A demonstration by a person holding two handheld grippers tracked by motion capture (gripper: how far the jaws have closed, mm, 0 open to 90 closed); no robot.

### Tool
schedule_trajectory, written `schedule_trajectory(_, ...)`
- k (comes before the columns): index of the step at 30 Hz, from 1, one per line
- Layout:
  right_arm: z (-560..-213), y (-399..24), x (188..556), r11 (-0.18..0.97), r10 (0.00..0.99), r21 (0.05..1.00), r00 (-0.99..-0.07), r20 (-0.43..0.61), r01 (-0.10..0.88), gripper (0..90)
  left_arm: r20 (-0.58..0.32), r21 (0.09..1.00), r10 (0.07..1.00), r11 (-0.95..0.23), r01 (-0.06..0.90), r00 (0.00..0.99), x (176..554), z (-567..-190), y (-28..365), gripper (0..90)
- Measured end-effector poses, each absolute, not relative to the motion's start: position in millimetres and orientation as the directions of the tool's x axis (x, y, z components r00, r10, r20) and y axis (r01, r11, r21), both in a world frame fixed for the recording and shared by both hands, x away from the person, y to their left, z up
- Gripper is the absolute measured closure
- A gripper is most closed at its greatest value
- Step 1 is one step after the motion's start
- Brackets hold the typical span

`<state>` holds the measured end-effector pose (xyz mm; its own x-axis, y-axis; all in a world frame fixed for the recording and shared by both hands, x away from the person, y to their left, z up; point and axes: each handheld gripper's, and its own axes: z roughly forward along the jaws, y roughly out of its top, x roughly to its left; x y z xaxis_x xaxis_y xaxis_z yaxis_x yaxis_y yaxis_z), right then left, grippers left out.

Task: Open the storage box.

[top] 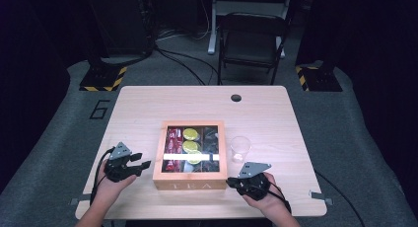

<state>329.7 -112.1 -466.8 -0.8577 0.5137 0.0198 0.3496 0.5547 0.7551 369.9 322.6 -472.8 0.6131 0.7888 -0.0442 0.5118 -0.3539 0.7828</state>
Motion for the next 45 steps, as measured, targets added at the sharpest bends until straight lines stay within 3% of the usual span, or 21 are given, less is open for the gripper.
schedule_trajectory(21,-458.0,-113.3,329.9,0.519,0.525,0.776,-0.850,0.041,0.359,84.1,-0.036,0.794,0.773,-0.362,0.488,0.633,363.9,-469.5,317.2,48.1)
schedule_trajectory(45,-436.8,-115.5,333.4,0.440,0.537,0.835,-0.842,0.051,0.331,83.9,-0.034,0.824,0.715,-0.376,0.425,0.699,339.9,-453.2,302.8,54.9)
